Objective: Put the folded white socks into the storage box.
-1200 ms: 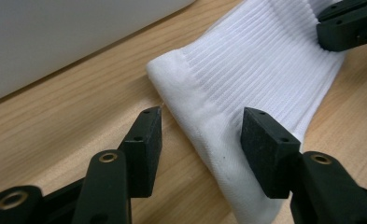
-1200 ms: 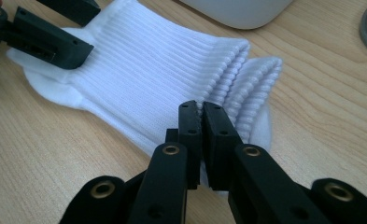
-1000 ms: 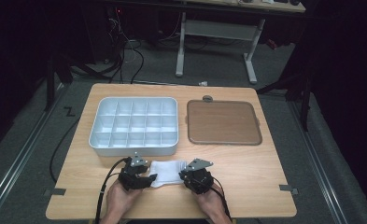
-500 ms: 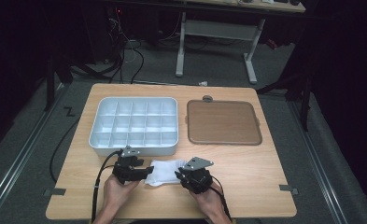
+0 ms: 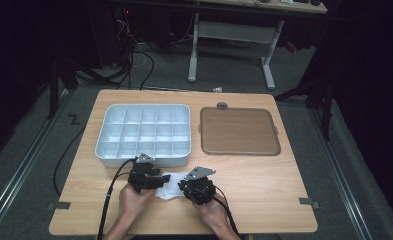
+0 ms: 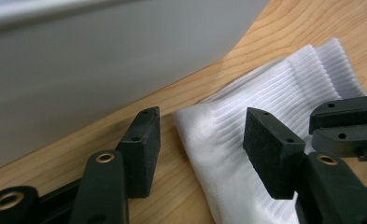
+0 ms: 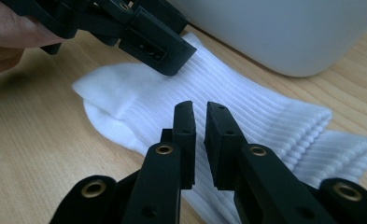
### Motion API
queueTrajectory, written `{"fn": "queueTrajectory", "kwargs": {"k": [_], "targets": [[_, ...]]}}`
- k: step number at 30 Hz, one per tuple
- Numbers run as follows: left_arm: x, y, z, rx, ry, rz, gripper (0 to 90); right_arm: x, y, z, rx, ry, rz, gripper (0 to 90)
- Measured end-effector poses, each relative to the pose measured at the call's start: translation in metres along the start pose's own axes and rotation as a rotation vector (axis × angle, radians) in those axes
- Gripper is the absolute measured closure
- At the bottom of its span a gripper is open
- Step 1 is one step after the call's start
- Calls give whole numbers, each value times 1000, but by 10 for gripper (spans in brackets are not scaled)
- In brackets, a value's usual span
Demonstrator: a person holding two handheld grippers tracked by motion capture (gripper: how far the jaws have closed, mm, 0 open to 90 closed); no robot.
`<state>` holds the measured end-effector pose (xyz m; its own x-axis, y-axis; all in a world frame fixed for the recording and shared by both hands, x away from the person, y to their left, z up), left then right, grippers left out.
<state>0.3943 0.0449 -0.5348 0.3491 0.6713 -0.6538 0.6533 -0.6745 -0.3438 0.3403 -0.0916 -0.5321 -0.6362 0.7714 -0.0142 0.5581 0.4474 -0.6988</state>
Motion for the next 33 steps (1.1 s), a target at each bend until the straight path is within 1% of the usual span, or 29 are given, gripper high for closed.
{"fn": "queueTrajectory", "kwargs": {"k": [6,7,10,11,13,15,19,23,24,27,30,31,33], "targets": [[2,4,5,19,21,-14,514,-4,4,6,7,12,5,830],[2,4,6,22,34,-13,519,-4,4,7,6,11,5,830],[1,4,6,21,28,-12,537,-5,5,8,6,5,6,832],[0,4,7,24,34,-10,547,-5,5,9,9,3,7,832],[-1,4,8,25,34,-6,574,-4,6,9,11,-4,4,833],[-1,4,9,29,46,0,619,-5,6,10,14,-7,0,833],[-1,3,10,30,28,19,681,-5,6,11,8,-8,-8,833],[-2,1,10,27,33,36,762,-6,6,12,1,-3,-12,834],[-2,0,10,27,34,39,794,-6,6,12,3,-8,-8,834],[-2,-2,9,23,21,55,816,-6,6,12,3,-10,-8,834],[-2,-3,8,25,23,61,828,-6,6,12,2,-6,-12,834],[-3,-4,8,21,16,65,832,-7,5,12,7,9,-33,834],[-3,-6,7,21,12,71,833,-7,5,12,8,13,-36,835]]}}
Point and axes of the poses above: each handheld gripper's, and its own axes: y roughly forward along the jaws, z roughly out of its underside, x roughly to its left, the point moved 3 cm from there along y, roughly forward along the jaws, and after that the axes turned 6 degrees about z, right-handed, at the moved point
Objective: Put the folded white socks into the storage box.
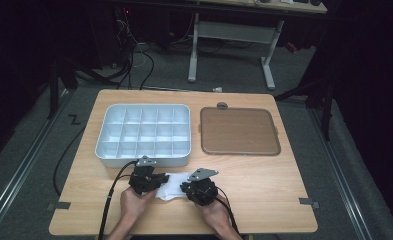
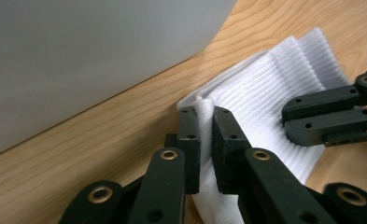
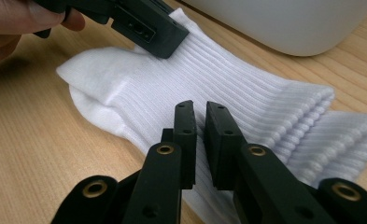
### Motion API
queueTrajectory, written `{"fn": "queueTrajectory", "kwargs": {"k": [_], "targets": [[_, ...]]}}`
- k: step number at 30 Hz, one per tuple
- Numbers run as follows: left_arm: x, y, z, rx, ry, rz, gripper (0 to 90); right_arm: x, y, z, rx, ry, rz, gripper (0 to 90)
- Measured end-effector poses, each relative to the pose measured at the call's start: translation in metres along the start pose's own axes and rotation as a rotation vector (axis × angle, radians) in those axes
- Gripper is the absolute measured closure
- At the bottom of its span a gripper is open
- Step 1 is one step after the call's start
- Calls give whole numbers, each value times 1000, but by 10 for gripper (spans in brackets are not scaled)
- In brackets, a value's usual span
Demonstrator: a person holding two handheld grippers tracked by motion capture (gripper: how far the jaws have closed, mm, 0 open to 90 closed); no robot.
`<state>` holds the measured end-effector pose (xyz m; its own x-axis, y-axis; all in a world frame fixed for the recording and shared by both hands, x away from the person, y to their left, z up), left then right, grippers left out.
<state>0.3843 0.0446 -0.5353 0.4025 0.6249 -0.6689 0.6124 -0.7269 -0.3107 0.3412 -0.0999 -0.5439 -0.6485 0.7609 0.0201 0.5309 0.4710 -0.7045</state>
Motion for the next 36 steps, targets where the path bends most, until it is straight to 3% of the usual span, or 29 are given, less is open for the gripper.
{"fn": "queueTrajectory", "kwargs": {"k": [3,15,23,36], "targets": [[-1,-2,-1,-4,-4,9,836,1,-2,-2,0,-17,-2,856],[-9,-10,-3,-17,-15,31,839,-2,0,-16,-33,-5,16,900],[-14,-18,-6,-26,-23,45,840,-7,4,-14,-12,0,37,900],[-22,-23,-10,-27,-41,85,842,-3,12,-14,13,-17,17,900]]}}
Point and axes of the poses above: each handheld gripper's, and its own axes: y roughly forward along the jaws, z roughly out of its underside, x roughly to its left, the point moved 3 cm from there along y, roughly forward along the jaws, and after that the axes turned 6 degrees about z, right-handed, at the moved point
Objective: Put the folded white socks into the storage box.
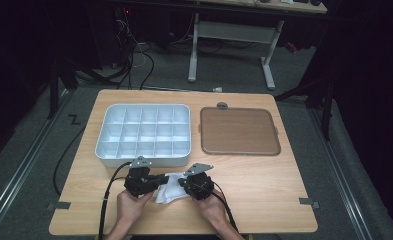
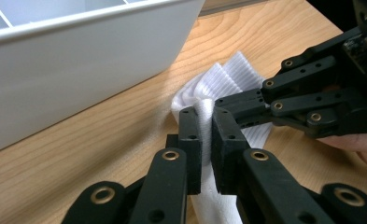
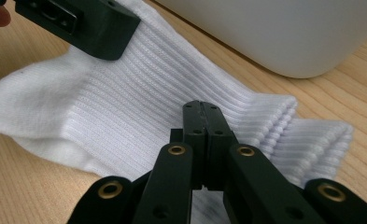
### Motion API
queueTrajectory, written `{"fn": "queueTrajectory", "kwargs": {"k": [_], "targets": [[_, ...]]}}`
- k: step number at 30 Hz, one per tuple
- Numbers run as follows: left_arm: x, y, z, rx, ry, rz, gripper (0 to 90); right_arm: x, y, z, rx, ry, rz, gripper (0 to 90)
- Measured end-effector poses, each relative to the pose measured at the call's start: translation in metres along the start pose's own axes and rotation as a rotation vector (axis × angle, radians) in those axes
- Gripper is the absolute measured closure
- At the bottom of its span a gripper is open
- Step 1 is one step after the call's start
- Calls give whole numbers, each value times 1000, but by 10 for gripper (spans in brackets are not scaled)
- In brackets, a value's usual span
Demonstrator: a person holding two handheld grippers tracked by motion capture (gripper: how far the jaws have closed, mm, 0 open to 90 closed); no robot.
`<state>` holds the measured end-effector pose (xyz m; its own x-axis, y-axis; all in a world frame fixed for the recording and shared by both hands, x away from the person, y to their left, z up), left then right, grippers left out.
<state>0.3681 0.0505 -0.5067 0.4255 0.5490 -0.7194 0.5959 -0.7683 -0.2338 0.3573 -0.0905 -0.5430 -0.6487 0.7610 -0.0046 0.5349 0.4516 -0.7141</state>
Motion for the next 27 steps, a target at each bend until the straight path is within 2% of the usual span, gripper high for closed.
{"fn": "queueTrajectory", "kwargs": {"k": [8,9,11,13,18,27], "targets": [[-5,-1,-3,4,3,20,845,2,4,-4,13,-14,-16,900],[-5,-1,-4,3,0,22,846,4,5,-6,17,-22,-17,900],[-5,0,-7,-1,-34,31,846,6,6,-7,24,-33,-20,900],[-5,0,-8,2,-36,32,847,7,7,-9,28,-40,-25,900],[-7,3,-10,5,-19,37,848,9,9,-11,32,-44,-50,900],[-5,9,-11,-3,-29,41,849,14,13,-14,25,-49,-68,900]]}}
Point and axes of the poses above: each handheld gripper's, and its own axes: y roughly forward along the jaws, z roughly out of its underside, x roughly to its left, the point moved 3 cm from there along y, roughly forward along the jaws, and after that the axes turned 6 degrees about z, right-handed, at the moved point
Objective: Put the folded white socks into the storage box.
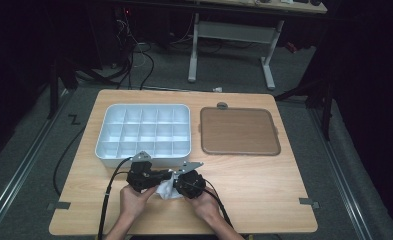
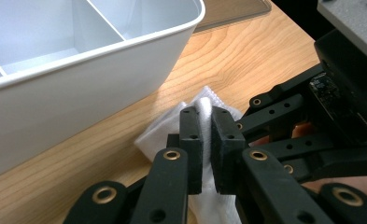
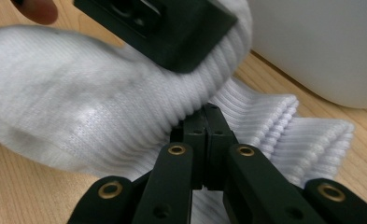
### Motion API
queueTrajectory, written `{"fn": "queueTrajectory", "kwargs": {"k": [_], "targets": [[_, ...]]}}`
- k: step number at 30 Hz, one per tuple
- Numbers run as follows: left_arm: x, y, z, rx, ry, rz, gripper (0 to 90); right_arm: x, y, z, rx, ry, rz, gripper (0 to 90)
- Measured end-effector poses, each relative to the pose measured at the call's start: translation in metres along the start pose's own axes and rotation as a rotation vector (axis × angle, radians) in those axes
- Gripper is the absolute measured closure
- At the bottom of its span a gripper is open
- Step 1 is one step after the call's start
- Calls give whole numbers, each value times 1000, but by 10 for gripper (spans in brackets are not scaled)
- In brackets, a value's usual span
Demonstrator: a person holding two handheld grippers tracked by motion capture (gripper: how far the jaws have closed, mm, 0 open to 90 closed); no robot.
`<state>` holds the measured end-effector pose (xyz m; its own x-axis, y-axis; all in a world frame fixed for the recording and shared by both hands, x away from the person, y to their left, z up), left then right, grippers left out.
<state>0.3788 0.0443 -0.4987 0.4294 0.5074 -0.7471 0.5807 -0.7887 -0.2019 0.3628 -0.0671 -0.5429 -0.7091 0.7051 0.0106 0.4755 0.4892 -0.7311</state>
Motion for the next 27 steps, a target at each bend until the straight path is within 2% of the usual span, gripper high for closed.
{"fn": "queueTrajectory", "kwargs": {"k": [3,8,12,16,21,25,27], "targets": [[2,1,0,-4,-2,-15,848,1,1,-1,0,-8,4,900],[4,-3,-4,-22,-1,-32,850,1,-9,-3,-17,-39,54,804],[5,-7,-4,-22,13,-40,850,-5,-30,-5,-67,-30,101,779],[5,-7,-3,-23,6,-43,850,-17,-45,-2,-101,21,144,749],[5,-5,-3,-20,4,-38,850,-30,-46,8,-66,72,180,668],[4,-4,-3,-18,-2,-37,850,-35,-38,14,-40,105,167,672],[3,-4,-3,-13,4,-36,850,-36,-32,16,-16,108,153,699]]}}
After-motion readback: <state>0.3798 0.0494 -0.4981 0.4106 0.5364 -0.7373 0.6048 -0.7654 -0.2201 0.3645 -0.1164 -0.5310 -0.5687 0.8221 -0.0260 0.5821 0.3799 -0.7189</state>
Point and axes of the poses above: each handheld gripper's, and its own axes: y roughly forward along the jaws, z roughly out of its underside, x roughly to its left, the point moved 3 cm from there along y, roughly forward along the jaws, and after that the axes turned 6 degrees about z, right-handed, at the moved point
